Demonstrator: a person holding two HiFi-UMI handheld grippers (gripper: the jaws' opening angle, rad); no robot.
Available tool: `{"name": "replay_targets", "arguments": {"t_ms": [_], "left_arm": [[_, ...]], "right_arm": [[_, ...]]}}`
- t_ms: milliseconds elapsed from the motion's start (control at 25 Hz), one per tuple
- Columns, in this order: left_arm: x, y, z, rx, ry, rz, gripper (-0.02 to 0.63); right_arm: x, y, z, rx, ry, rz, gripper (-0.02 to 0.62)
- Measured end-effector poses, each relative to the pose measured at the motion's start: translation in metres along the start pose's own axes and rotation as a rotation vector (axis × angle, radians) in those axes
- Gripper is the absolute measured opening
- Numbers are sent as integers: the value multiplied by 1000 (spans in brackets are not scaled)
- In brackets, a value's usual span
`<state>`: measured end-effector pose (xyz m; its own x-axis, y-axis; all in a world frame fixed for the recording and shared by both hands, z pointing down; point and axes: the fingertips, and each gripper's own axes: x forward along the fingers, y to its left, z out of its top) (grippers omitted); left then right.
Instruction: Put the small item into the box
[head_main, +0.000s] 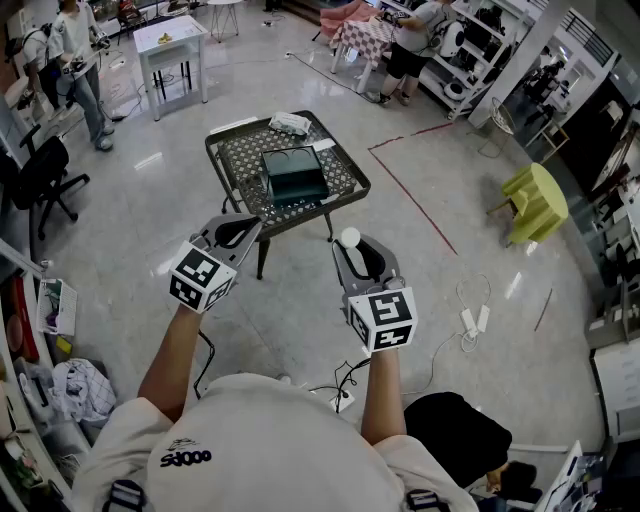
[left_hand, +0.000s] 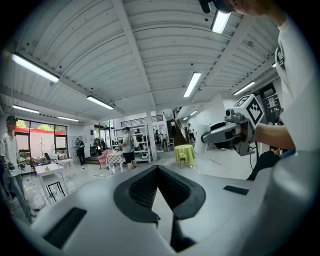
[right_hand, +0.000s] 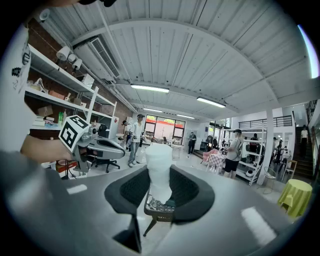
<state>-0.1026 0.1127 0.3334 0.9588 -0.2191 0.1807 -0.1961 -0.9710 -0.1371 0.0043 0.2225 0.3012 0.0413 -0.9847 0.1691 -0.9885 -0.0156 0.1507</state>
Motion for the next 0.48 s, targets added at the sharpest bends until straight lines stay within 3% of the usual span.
{"name": "replay_targets", "arguments": {"t_ms": [480], "left_arm": [[8,-18,-3,-5,16,42,5]], "right_arm": [[-13,-20,-11,32,-27,30,133]]}}
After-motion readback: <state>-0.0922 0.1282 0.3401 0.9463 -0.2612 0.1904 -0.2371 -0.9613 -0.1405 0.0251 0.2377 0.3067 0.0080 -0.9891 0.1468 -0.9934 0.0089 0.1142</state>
